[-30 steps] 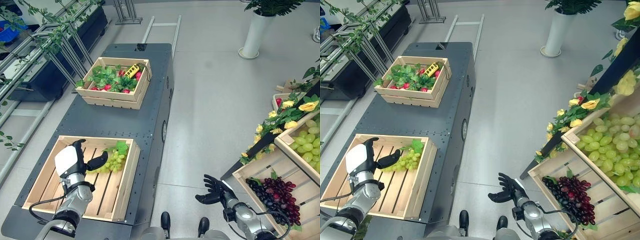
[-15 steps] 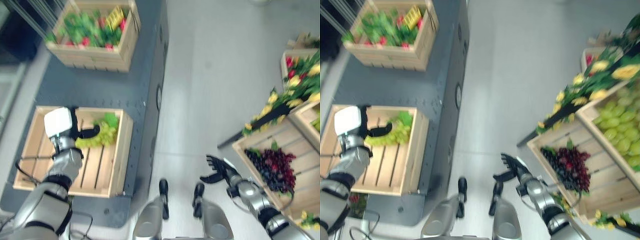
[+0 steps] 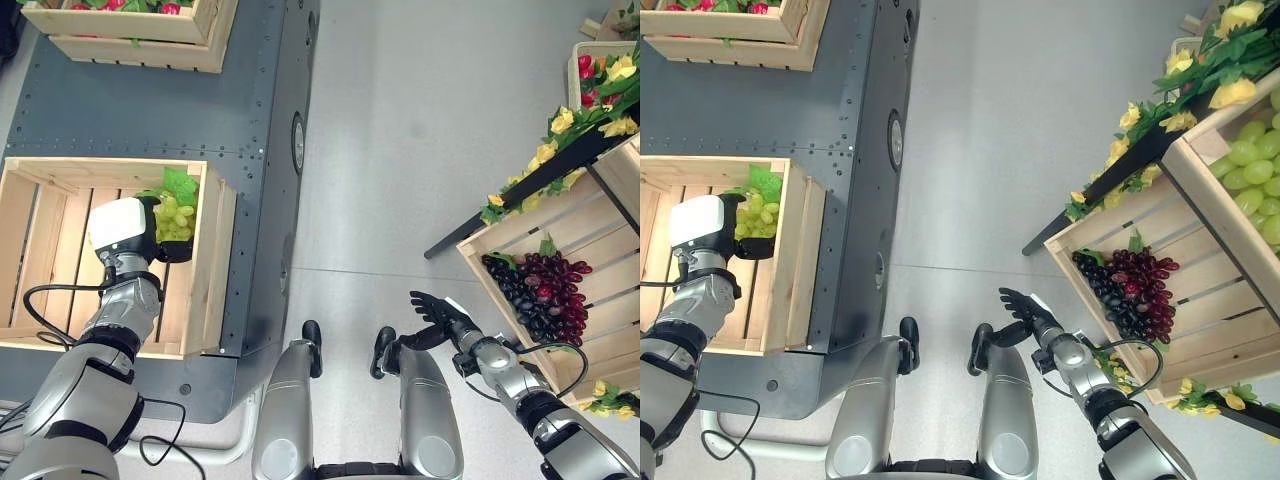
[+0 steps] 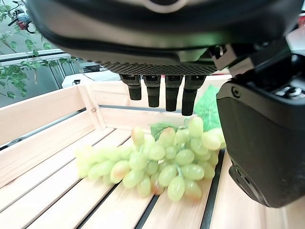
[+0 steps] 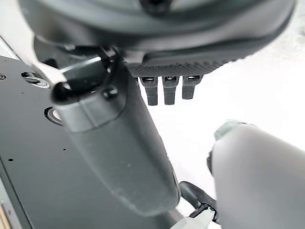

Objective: Pick up the fruits from the basket on one side to the basket on the other side

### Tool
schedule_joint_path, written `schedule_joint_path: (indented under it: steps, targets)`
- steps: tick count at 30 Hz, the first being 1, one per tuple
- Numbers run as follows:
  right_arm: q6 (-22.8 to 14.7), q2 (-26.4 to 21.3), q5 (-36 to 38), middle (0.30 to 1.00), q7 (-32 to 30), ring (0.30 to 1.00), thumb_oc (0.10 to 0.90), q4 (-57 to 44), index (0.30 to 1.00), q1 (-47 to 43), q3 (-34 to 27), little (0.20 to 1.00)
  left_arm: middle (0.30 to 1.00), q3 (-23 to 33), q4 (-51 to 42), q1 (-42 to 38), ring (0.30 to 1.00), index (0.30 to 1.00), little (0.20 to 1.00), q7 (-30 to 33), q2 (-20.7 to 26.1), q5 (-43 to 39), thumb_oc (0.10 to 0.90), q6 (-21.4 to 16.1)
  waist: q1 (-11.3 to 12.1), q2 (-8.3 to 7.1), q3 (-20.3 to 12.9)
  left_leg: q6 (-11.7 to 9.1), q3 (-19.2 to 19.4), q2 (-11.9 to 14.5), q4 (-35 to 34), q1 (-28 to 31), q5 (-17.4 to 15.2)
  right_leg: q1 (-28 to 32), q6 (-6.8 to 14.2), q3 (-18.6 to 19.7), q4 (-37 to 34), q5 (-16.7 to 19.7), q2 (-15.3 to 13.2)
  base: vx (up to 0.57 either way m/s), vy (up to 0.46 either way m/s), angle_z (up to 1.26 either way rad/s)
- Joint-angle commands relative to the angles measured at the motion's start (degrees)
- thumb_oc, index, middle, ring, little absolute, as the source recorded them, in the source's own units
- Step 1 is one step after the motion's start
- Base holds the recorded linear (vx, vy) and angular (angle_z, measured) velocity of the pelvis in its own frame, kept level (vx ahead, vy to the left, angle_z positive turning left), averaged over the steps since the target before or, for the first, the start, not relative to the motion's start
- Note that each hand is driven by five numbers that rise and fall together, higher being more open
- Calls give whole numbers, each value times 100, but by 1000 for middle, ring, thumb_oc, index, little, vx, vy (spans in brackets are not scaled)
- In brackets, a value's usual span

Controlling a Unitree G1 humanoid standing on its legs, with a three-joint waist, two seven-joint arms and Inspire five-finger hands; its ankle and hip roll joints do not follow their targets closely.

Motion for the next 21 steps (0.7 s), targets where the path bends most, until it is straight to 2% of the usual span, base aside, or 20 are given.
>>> schedule_joint_path:
  steps: [1, 5, 12, 21]
  targets:
    - [-250, -305, -86, 900, 77, 900, 800, -381, 900, 105, -264, 900, 900, 293, -19, -283, 900, 900, 900, 207, 687, -30, 800, 231, -5, 64, -47, -66, 177, 117, 68, 260, -560, 501, 117, 68, -277, -170, -93, -11, 56, 2]
    - [-196, -353, -70, 900, 40, 900, 800, -406, 900, 50, -269, 900, 900, 260, 46, -497, 900, 900, 900, 222, 721, -71, 800, 306, -3, 14, -47, -57, 189, 131, 36, 166, -516, 378, 152, 74, -310, -91, -76, -10, 66, 1]
    - [-166, -424, 18, 900, 73, 900, 800, -577, 900, 79, -304, 900, 900, 119, 143, -1005, 900, 900, 900, 140, 972, 50, 800, 481, -23, -189, -47, -26, 293, 221, -38, 13, -474, 163, 232, 68, -397, 73, -49, -10, 66, 3]
    - [-161, -329, 107, 900, 1, 900, 800, -650, 900, 130, -302, 900, 900, -125, 302, -1519, 900, 900, 900, 230, 1118, 64, 800, 716, -41, -352, -47, 58, 329, 304, 125, -295, -603, -128, 330, 55, -361, 190, -32, 19, 40, 2]
